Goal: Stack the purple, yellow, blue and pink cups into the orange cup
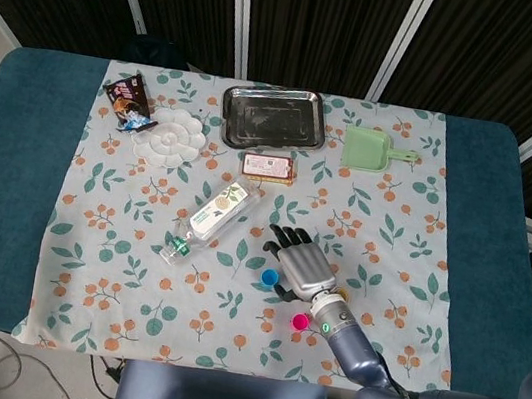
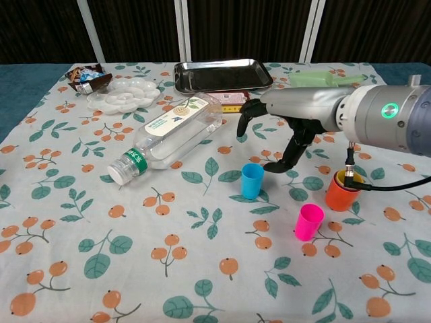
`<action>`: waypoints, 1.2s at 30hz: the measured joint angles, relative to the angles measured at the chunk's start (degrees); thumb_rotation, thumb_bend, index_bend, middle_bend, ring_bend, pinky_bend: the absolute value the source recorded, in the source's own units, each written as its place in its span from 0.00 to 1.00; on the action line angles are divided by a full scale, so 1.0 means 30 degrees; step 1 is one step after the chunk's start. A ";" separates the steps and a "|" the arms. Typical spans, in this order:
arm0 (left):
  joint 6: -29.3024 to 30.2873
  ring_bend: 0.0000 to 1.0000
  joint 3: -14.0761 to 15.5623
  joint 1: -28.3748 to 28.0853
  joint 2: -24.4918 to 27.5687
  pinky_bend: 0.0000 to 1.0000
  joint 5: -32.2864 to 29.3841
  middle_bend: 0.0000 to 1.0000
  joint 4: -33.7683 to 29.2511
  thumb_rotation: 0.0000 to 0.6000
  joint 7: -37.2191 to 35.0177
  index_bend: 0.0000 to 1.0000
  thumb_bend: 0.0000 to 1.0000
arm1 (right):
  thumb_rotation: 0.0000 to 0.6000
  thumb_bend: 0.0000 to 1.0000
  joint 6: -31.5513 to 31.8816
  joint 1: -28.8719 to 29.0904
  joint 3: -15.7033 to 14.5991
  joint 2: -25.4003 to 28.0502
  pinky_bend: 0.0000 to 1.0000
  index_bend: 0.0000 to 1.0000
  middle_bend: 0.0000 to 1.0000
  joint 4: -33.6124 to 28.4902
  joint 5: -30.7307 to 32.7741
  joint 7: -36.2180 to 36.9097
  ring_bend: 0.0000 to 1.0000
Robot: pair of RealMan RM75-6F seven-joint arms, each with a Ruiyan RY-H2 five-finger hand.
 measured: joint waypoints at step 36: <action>-0.0021 0.01 -0.0026 -0.0007 0.0047 0.00 -0.0077 0.07 0.0061 1.00 -0.0024 0.15 0.22 | 1.00 0.40 0.0280 -0.0512 -0.0515 -0.1552 0.09 0.33 0.00 0.1610 -0.0645 0.0128 0.08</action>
